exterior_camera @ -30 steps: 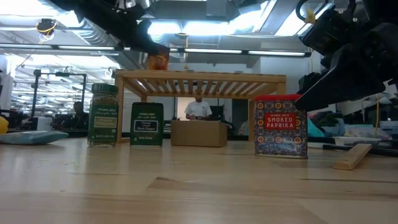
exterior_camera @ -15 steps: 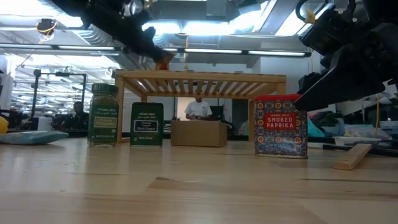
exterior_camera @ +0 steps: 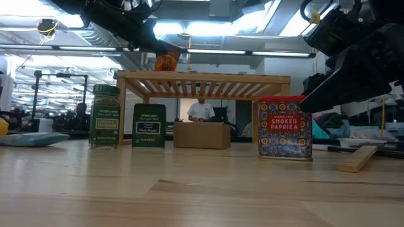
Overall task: Shelf spices
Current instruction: Put the orange seasoning pack on the shelf
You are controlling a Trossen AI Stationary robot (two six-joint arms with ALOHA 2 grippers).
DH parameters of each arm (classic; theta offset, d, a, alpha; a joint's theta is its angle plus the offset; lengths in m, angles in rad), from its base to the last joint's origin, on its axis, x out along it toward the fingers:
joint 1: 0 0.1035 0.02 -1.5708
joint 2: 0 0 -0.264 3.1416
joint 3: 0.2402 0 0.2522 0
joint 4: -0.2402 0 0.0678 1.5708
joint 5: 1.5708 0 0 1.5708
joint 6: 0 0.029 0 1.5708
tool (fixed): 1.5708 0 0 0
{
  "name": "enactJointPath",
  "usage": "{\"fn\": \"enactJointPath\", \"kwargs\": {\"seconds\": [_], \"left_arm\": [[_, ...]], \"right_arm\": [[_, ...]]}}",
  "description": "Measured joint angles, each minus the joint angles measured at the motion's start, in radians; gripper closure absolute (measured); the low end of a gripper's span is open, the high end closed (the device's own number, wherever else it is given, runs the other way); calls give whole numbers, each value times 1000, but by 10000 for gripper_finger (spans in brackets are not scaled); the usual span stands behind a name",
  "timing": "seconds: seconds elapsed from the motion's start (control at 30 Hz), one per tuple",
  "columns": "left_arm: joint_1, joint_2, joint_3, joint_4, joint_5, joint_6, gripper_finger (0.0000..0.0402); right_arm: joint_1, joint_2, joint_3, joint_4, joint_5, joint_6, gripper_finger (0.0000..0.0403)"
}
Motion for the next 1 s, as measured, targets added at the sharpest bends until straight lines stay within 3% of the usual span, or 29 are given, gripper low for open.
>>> {"fn": "enactJointPath", "kwargs": {"seconds": [1.0], "left_arm": [[0,-2,0,29,0,36,401]], "right_arm": [[0,0,0,0,0,0,61]]}}
